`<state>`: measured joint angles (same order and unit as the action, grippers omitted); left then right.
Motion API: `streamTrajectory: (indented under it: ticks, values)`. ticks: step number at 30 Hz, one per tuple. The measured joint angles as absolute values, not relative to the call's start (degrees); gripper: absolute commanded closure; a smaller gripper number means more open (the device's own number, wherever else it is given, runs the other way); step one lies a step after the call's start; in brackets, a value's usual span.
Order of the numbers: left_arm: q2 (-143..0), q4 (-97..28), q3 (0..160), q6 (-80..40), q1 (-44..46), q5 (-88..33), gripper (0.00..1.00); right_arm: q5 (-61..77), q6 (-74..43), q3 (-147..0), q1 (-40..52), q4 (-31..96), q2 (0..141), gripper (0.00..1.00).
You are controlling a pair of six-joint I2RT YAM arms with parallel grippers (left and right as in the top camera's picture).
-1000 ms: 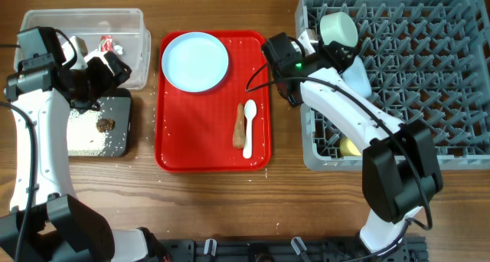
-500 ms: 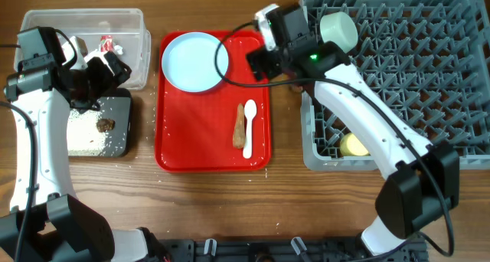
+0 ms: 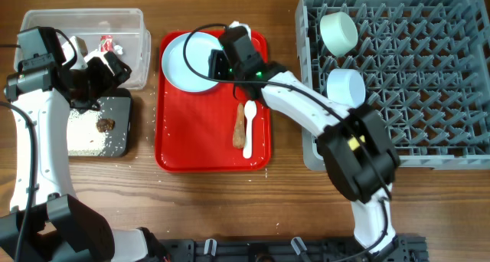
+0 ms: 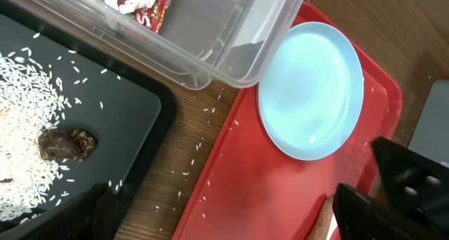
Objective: Sort waste into correct bins and load items into the dishwasher rack
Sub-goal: 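Grasp the light blue plate edge on the red tray with right gripper, then stand the light blue plate upright in the rack's right side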
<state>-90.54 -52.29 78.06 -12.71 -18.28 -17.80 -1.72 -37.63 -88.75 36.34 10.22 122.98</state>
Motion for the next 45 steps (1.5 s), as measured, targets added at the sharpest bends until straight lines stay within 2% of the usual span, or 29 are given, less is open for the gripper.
streamTrajectory:
  ticks: [8,9,11,13,22,27,32,34,39,42,45]
  values:
    - [-90.5,-52.3,78.1,-12.7,-18.3,-17.8,0.00,-5.0,-45.5,-88.8,36.2,6.8,129.3,0.63]
    - [-90.5,-52.3,78.1,-12.7,-18.3,-17.8,0.00,-5.0,-46.7,-88.8,36.2,6.3,130.3,0.68]
    - [-90.5,-52.3,78.1,-12.7,-18.3,-17.8,0.00,-4.7,-48.1,-89.0,36.2,6.0,130.6,0.86]
    - [-90.5,-52.3,78.1,-12.7,-18.3,-17.8,0.00,-4.5,-49.3,-89.2,36.2,6.4,130.9,0.95]
    - [-90.5,-52.3,78.1,-12.7,-18.3,-17.8,0.00,-2.0,-46.8,-100.1,35.4,25.1,131.5,0.95]
    - [-90.5,-52.3,78.1,-12.7,-18.3,-17.8,0.00,-8.9,-32.5,-103.3,30.1,28.1,125.9,0.96]
    - [-90.6,-52.3,78.1,-12.7,-18.3,-17.8,0.00,-34.7,-13.4,-104.4,24.6,32.6,105.2,0.96]
    - [-90.5,-52.3,78.1,-12.7,-18.3,-17.8,0.00,-40.1,-5.5,-104.7,20.3,35.6,99.8,0.96]
    - [-90.5,-52.3,78.1,-12.7,-18.3,-17.8,0.00,-47.8,10.1,-104.6,11.4,45.8,97.5,0.96]
    - [-90.5,-52.3,78.1,-12.7,-18.3,-17.8,0.00,-54.6,18.3,-102.5,6.7,46.7,97.5,0.96]
    - [-90.5,-52.3,78.1,-12.7,-18.3,-17.8,0.00,-54.0,27.7,-100.1,2.0,46.1,97.5,0.96]
